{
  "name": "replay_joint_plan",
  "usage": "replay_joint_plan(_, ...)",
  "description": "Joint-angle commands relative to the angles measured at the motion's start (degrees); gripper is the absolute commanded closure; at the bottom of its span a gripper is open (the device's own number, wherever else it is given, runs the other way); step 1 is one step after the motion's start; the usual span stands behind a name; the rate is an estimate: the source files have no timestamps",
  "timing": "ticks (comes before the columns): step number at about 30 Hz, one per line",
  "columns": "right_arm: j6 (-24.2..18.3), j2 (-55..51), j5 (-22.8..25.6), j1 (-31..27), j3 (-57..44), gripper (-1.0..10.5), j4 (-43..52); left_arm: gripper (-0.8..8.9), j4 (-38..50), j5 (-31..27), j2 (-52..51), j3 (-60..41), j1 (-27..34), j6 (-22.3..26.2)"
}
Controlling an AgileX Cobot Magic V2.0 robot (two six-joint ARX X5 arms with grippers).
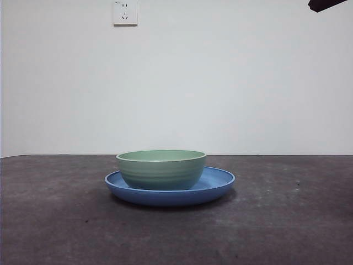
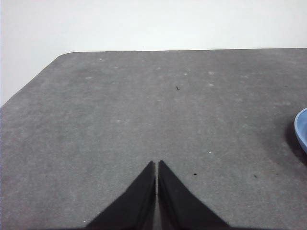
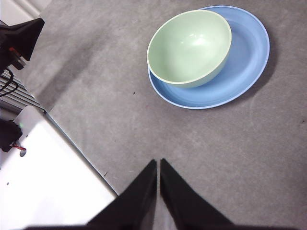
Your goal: Place the green bowl on the blue plate
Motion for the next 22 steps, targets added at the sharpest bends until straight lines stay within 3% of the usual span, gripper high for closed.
replay_joint_plan(1,-0.52,0.37,-0.17,0.31,1.20,9.4,0.39,8.05,-0.44,-0.09,-0.11,-1.18,0.15,-0.59)
replay_joint_plan(15,-0.59,0.37,-0.17,0.31,1.20,9.4,0.33,8.05,-0.44,-0.09,-0.11,-1.18,0.15,-0.59)
replay_joint_plan(18,-4.74,-0.11,1.77,-0.26,1.18,9.4,1.51,8.05,-0.44,-0.09,-0.11,-1.16,0.15,-0.59)
replay_joint_plan(22,-6.47,-2.93,4.85,-4.17,0.07,9.4,8.26,8.05,-0.44,-0.09,-0.11,-1.16,0.15,-0.59)
